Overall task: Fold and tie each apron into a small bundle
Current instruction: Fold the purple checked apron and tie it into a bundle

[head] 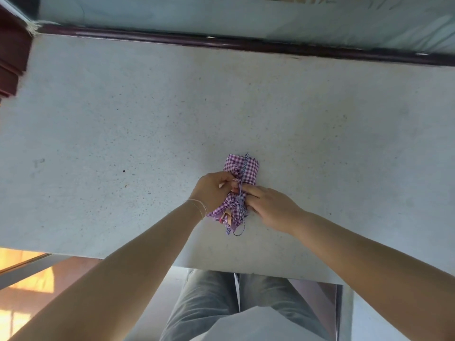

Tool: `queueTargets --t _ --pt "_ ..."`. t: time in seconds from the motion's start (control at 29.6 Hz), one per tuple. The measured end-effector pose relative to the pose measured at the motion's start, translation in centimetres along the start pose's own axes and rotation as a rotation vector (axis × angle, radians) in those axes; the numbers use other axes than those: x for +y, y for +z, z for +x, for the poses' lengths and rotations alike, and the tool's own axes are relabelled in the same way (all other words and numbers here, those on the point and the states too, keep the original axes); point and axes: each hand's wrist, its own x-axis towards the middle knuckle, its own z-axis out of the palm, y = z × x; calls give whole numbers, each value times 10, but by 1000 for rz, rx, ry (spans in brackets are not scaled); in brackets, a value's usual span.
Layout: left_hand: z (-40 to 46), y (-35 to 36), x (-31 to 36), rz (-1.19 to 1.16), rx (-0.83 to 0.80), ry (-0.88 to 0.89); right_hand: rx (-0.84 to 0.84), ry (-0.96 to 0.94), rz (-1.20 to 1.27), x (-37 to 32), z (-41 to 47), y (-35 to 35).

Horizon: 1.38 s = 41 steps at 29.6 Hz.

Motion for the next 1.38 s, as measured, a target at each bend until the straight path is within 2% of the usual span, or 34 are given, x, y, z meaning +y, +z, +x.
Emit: queueTargets --t 0.17,0.24,0.37,0.44,0.54,0.64,0.71,0.78,0.84,0.91,1.01,1.11,1.18,1.28,1.38 --pt "6 8 0 8 50 -86 200 203 28 -11 -16 13" --pt "4 14 -1 130 97 15 222 296 86 -13 -17 17" --pt "-4 26 -6 346 276 330 342 512 263 -15 -18 12" --pt "-4 35 -10 377 329 399 380 519 248 -15 -14 8" --pt "-4 45 -7 345 400 507 337 463 215 -10 -7 -3" --pt "-4 53 2 232 463 628 184 549 417 3 1 -17" --pt "-6 55 14 75 474 539 155 587 632 11 4 -25" --pt "-6 54 31 -138 420 254 154 609 799 19 6 -29" --pt "-2 50 42 -283 311 -24 158 612 887 23 6 -29" --pt "4 44 47 -337 234 -144 203 609 870 22 4 -27" --pt "14 29 52 -329 144 -193 206 439 544 15 1 -25" --pt "23 19 58 -63 -15 -162 216 244 286 15 2 -27" --pt "23 18 60 -34 -39 -135 273 164 178 17 4 -29" --pt "16 23 55 -261 -4 -150 377 101 66 19 6 -26" --pt "13 29 49 -618 36 -202 334 293 328 24 6 -25"
